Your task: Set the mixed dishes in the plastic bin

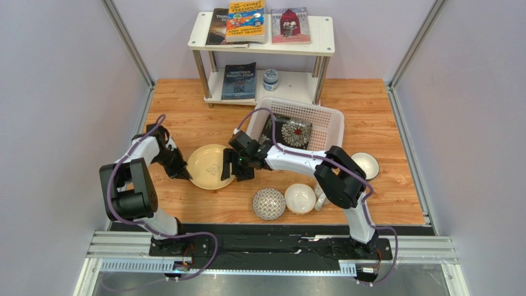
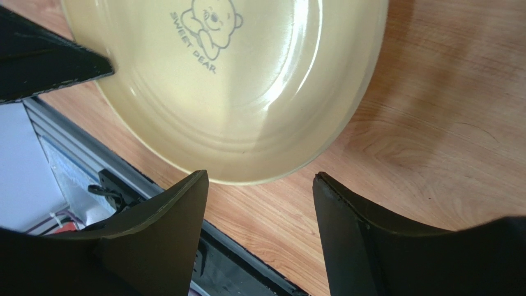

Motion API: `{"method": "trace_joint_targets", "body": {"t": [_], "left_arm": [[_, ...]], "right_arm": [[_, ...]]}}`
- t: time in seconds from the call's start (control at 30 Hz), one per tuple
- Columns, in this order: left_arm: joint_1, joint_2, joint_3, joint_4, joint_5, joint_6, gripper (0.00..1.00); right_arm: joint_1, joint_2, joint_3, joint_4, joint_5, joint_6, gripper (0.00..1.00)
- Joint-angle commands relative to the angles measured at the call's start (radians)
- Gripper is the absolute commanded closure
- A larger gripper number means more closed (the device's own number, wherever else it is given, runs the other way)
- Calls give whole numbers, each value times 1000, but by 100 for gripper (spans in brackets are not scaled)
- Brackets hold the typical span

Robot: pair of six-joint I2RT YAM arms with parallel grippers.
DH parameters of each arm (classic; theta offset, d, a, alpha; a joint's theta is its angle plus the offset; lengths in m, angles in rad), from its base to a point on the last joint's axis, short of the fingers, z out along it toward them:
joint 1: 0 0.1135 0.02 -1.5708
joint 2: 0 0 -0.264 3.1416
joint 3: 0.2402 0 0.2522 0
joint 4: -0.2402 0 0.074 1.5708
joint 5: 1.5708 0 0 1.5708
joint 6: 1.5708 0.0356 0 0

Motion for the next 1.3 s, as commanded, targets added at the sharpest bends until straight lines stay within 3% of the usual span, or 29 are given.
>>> {"method": "trace_joint_targets", "body": {"t": [0.0,0.13,0.23,0.3,0.4,0.47,0.57,0.67,1.03,1.1,1.13,1.2,1.27], "left_arm": [[6,-40,-4,7,39,9,100],[7,-43,-4,7,39,6,100],[6,-41,-5,13,63,15,100],[6,-44,-5,15,69,17,100],[6,-49,-4,15,69,18,100],[7,-52,-4,18,72,18,100],[7,-54,-4,19,78,21,100],[7,-58,-4,19,78,21,100],[6,-64,-7,21,74,20,100],[6,-64,-8,23,75,20,100],[6,-64,-7,21,74,20,100],[7,-64,-5,20,63,17,100],[7,-66,1,10,48,17,99]], "right_arm": [[1,18,39,-24,48,43,33],[8,32,48,-44,62,73,35],[14,43,53,-38,55,89,46],[18,48,56,-36,47,92,60],[31,49,48,-42,50,92,67],[31,51,44,-42,38,90,65],[32,61,44,-42,16,93,45],[38,81,55,-54,5,98,38],[43,100,23,-76,-5,138,42],[43,98,18,-62,-11,144,52],[43,100,16,-62,-10,145,69],[44,100,19,-61,-13,142,95],[47,94,39,-79,-13,123,100]]}}
